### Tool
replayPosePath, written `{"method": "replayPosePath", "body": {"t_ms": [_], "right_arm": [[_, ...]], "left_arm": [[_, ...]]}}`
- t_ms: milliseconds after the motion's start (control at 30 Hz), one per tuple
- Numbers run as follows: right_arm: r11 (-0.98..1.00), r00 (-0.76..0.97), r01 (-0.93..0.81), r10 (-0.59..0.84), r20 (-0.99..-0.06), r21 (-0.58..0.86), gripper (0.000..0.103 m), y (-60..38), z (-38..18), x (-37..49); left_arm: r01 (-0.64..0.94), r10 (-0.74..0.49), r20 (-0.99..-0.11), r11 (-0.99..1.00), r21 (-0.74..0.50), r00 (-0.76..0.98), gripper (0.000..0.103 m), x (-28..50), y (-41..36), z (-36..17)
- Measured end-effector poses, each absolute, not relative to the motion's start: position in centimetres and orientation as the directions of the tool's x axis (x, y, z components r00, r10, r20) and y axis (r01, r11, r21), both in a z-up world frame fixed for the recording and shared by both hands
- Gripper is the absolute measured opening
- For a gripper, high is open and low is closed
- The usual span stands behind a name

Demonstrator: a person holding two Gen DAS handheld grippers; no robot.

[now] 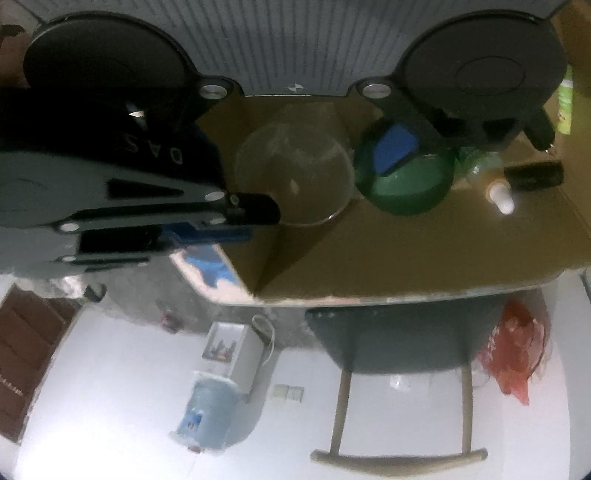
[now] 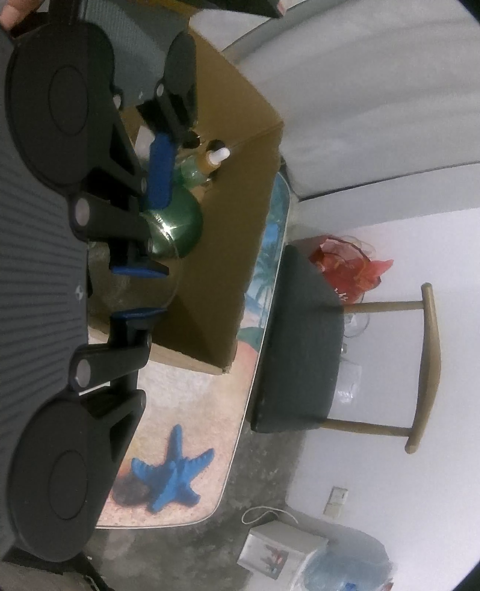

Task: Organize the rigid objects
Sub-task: 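Carry the glass cup over the box and lower it inside, then open the right gripper to release the glass cup in the box, then move the right gripper to the white-lidded jar and close on it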

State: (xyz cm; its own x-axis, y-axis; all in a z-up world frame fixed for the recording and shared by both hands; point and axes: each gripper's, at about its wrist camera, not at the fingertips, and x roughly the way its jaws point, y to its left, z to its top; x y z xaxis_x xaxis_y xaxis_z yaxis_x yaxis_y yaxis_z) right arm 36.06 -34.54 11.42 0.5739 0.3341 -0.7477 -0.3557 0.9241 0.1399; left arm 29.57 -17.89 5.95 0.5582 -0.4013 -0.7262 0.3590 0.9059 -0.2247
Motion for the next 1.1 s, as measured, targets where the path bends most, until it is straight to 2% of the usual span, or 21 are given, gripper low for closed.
{"method": "replayPosePath", "body": {"t_ms": [200, 300, 433, 533, 633, 800, 900, 933, 1100], "right_arm": [[0.914, 0.596, -0.33, 0.397, -0.698, 0.238, 0.02, -35.5, 13.5, 34.2], [0.884, 0.618, -0.344, 0.468, -0.632, 0.317, 0.02, -36.0, 15.9, 31.8], [0.767, 0.564, -0.437, 0.64, -0.521, 0.469, 0.021, -35.5, 19.4, 28.2], [0.717, 0.541, -0.52, 0.697, -0.471, 0.463, 0.021, -33.3, 21.8, 25.8], [0.666, 0.492, -0.589, 0.745, -0.451, 0.458, 0.022, -30.0, 23.0, 24.3], [0.606, 0.382, -0.667, 0.778, -0.498, 0.434, 0.023, -22.8, 21.7, 22.8], [0.616, 0.353, -0.69, 0.745, -0.566, 0.38, 0.039, -18.1, 19.4, 22.3], [0.626, 0.356, -0.694, 0.727, -0.588, 0.354, 0.048, -16.6, 18.6, 22.2], [0.673, 0.401, -0.718, 0.609, -0.685, 0.179, 0.05, -11.3, 15.4, 21.5]], "left_arm": [[0.336, -0.429, -0.656, 0.902, -0.271, 0.621, 0.099, 27.3, -15.3, 8.5], [0.34, -0.468, -0.575, 0.883, -0.322, 0.671, 0.1, 24.0, -12.1, 10.6], [0.349, -0.507, -0.472, 0.854, -0.385, 0.721, 0.103, 18.4, -6.7, 12.9], [0.33, -0.493, -0.415, 0.853, -0.405, 0.765, 0.103, 14.1, -2.3, 14.1], [0.266, -0.419, -0.375, 0.879, -0.396, 0.827, 0.103, 10.3, 1.7, 14.3], [0.163, -0.296, -0.412, 0.931, -0.328, 0.862, 0.103, 7.5, 5.2, 11.8], [0.122, -0.253, -0.482, 0.951, -0.286, 0.839, 0.103, 8.3, 5.5, 9.0], [0.105, -0.229, -0.508, 0.96, -0.261, 0.83, 0.103, 8.8, 5.2, 8.0], [0.074, -0.141, -0.551, 0.987, -0.142, 0.822, 0.101, 10.7, 4.6, 4.6]]}}
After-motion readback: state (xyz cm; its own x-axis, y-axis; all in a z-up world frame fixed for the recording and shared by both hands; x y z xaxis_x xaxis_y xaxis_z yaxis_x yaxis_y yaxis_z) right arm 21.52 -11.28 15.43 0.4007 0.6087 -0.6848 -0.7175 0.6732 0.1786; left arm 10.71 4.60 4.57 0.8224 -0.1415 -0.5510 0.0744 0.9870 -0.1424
